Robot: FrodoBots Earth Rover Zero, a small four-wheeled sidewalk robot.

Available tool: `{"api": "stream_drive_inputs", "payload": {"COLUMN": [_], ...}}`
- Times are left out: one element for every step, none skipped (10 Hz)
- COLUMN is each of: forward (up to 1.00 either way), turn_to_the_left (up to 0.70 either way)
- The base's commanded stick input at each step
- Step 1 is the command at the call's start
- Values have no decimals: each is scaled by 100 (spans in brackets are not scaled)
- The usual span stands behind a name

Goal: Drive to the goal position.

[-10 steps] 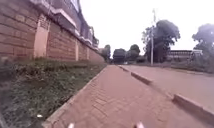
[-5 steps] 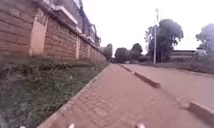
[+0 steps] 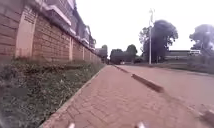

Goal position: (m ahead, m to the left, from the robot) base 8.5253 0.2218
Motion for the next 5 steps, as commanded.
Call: {"api": "stream_drive_inputs", "payload": {"forward": [70,70,70,70,70], "turn_to_the_left": [0,0,0,0,0]}}
